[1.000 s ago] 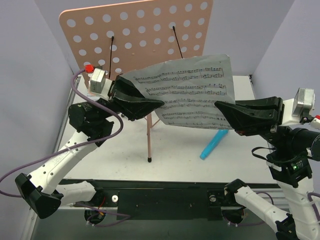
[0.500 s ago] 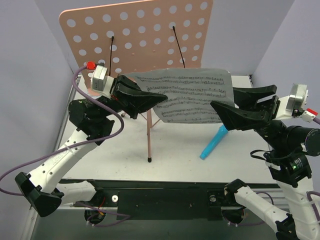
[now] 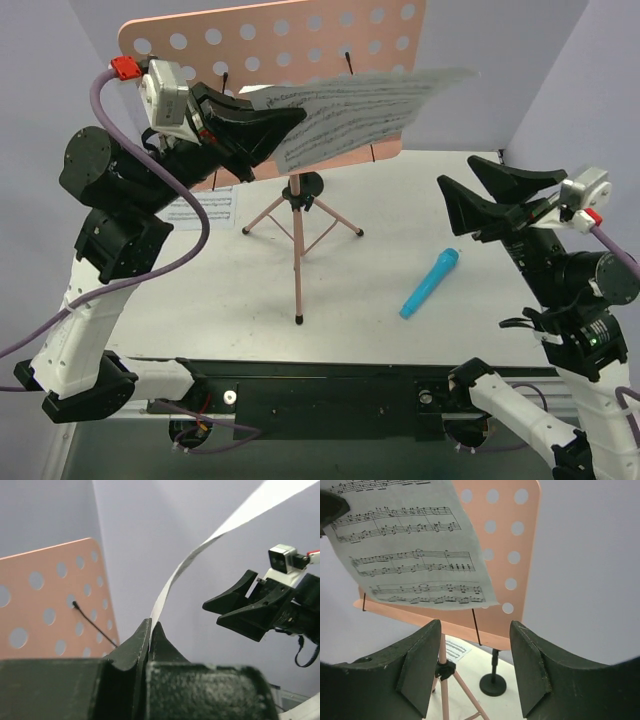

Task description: Set up the instrument practice props

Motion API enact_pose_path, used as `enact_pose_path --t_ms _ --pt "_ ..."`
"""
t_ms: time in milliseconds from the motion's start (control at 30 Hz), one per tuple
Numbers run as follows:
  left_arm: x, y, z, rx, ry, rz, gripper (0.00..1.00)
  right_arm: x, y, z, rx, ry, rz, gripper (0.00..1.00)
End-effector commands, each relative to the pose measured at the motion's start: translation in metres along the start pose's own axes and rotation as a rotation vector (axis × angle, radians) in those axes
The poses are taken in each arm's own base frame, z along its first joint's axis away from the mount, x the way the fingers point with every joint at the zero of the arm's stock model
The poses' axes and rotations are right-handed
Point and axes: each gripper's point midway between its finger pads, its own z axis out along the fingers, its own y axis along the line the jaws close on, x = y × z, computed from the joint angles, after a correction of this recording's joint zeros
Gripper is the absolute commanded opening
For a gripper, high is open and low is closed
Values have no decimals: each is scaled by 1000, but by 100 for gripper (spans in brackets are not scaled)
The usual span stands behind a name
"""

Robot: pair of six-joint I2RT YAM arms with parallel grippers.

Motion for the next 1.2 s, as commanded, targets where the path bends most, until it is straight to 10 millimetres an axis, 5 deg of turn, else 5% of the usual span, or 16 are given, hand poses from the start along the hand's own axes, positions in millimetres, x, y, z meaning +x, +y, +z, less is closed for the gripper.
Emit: enact_pose_path --t_ms 0,233,633,1167 --pt "20 34 -18 -189 173 73 0 13 -13 23 41 27 -36 52" --pt "12 51 -39 -299 210 97 0 35 -10 62 3 50 -28 51" --pt "-6 73 -60 -363 195 135 0 45 14 105 -86 49 -46 50" --pt "-10 84 -57 -372 174 146 0 53 17 139 -102 66 -150 49"
